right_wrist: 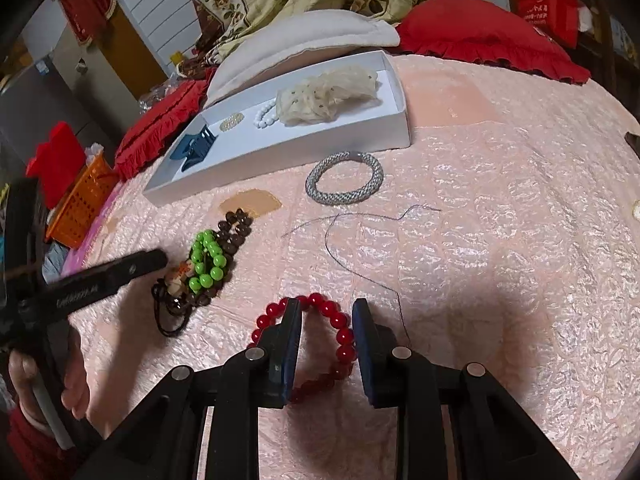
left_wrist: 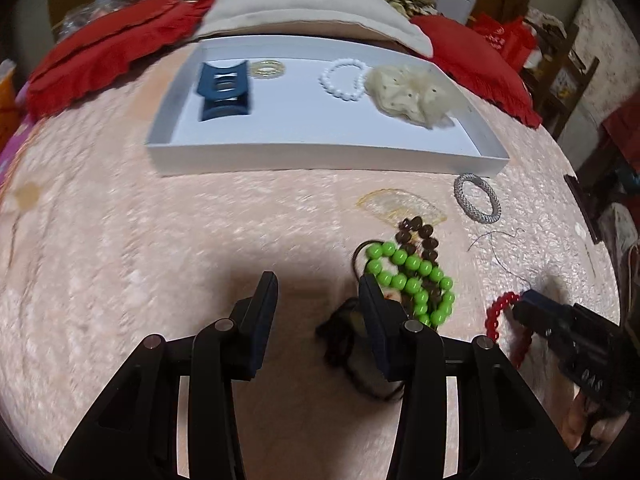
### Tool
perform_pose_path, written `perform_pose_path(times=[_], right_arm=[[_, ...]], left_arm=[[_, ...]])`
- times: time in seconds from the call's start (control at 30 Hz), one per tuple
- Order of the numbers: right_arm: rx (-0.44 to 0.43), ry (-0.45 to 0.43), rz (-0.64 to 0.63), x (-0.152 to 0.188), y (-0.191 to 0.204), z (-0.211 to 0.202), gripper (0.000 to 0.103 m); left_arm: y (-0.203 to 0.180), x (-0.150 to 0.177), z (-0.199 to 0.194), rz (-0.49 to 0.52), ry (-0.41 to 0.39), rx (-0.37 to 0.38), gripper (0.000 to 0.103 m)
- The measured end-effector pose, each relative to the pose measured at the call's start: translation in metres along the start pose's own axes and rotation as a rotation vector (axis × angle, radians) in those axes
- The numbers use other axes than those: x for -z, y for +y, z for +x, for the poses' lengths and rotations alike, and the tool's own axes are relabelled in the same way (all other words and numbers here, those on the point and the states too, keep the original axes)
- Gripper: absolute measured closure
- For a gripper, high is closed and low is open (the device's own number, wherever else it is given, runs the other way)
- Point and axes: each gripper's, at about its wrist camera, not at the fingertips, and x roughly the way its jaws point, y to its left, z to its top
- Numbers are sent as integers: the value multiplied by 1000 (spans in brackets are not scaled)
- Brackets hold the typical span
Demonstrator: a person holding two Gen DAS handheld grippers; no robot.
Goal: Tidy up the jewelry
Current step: 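Grasp the red bead bracelet with right tool while left tool reaches for brown beads, then grasp the dark brown bead bracelet with the left tool and lift it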
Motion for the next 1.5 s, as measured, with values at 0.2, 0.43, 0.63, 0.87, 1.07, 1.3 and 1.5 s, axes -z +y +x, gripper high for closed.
perform_pose_path(times=[0.2, 0.43, 0.63, 0.87, 1.07, 1.3, 1.5], right_arm=[[5, -15, -25, 3, 2, 1, 78], [-20, -28, -14, 5, -2, 0, 78], [-38, -44, 4, 7, -5, -1, 78], [-47, -48, 13, 8, -8, -3, 78], [-25, -54, -15, 10, -4, -4, 78], [35, -57, -75, 11, 10, -1, 94], [16, -83, -53, 7, 9, -14, 94]], left_arm=[[-18, -11, 14, 101, 2, 33, 62], [-21, -20, 24, 131, 23, 54, 62], [-18, -28, 21, 98, 19, 141, 62], [-50, -34, 33, 211, 45, 120, 62], [-57, -31, 38, 249, 58, 127, 69], [-69, -30, 35, 242, 73, 171, 95], [-56, -29, -16, 160, 8, 248, 95]])
